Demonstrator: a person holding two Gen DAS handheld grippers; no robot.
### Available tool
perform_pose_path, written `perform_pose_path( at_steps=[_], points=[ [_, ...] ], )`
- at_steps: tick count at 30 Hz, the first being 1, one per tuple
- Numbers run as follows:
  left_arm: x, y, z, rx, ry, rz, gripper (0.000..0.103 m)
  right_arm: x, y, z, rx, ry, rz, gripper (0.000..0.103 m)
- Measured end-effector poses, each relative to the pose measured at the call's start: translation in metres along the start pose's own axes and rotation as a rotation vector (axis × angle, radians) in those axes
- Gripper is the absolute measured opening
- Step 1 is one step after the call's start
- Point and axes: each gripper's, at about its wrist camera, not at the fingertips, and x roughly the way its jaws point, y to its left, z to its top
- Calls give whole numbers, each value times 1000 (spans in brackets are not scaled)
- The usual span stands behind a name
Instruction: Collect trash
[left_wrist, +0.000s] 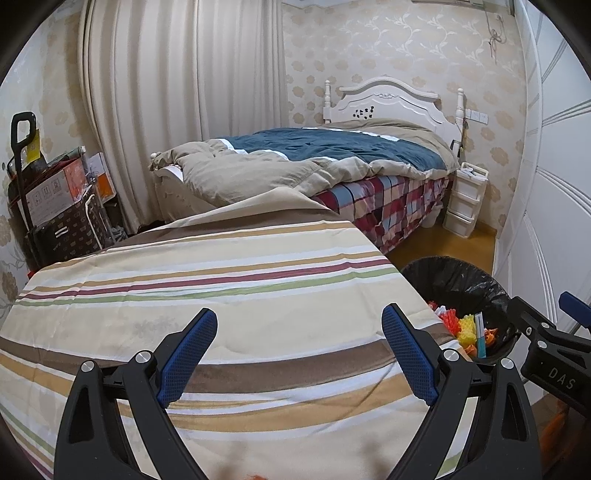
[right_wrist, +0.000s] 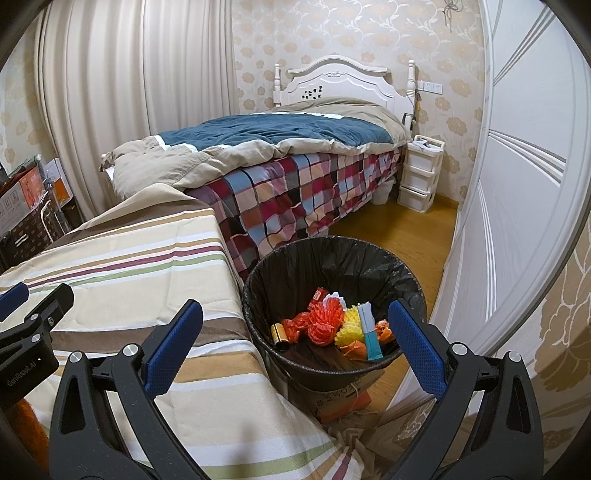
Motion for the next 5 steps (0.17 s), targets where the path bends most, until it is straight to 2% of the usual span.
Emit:
perform_pose_path(
  at_steps=[5],
  points=[
    [2, 1, 1, 4, -1, 0, 90, 0, 0, 0, -1, 1, 0, 98]
  ],
)
